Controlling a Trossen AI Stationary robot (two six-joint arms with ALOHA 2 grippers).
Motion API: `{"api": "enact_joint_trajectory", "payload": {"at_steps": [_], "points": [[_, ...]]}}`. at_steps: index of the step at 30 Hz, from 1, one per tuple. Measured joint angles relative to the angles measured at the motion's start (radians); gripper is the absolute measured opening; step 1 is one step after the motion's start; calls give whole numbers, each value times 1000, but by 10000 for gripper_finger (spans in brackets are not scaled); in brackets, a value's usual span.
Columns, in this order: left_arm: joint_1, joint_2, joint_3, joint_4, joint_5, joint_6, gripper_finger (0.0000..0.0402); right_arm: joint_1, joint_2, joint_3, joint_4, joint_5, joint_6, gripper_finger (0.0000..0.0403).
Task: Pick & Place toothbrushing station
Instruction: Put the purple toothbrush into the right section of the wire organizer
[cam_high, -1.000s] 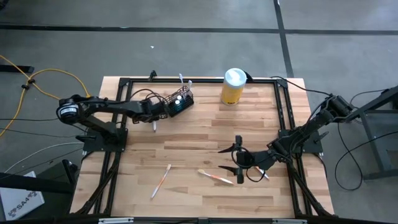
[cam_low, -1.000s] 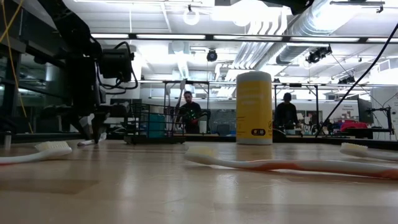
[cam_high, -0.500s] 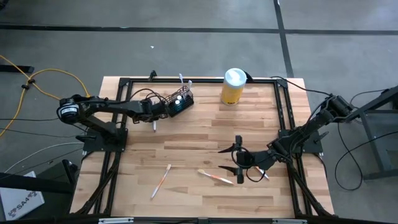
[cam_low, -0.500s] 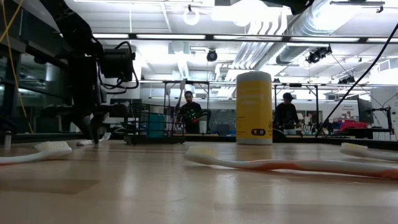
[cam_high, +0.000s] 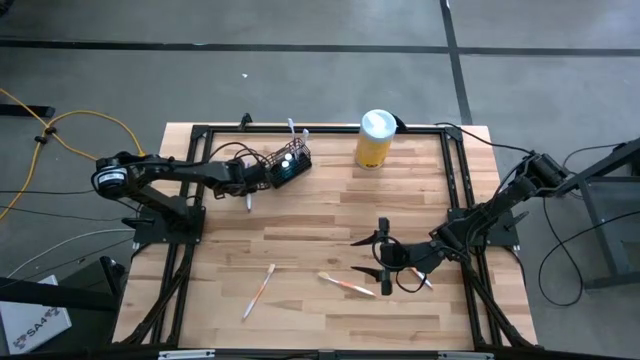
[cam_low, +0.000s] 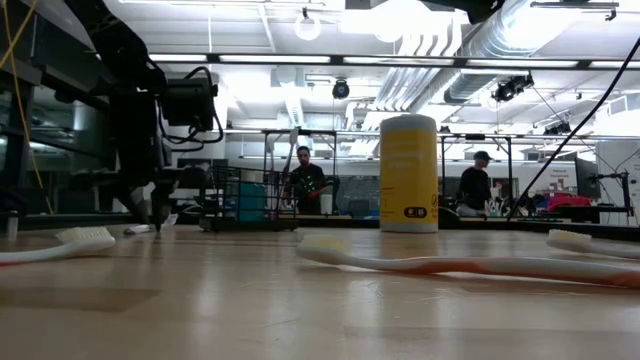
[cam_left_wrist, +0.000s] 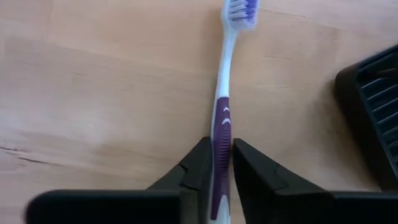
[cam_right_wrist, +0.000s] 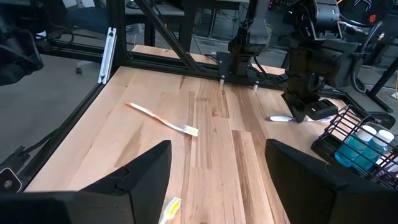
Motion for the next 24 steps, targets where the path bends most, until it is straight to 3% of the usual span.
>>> {"api": "enact_joint_trajectory", "payload": {"at_steps": [4,19,24], "points": [[0,-1,0,0,0,-4,12,0,0,0,0,0,0,252],[-1,-1,1,10,8,1,6,0,0,0,1,0,0,252],[-32,-5,-2,10,-43,-3,5,0,0,0,1,0,0,252]]}}
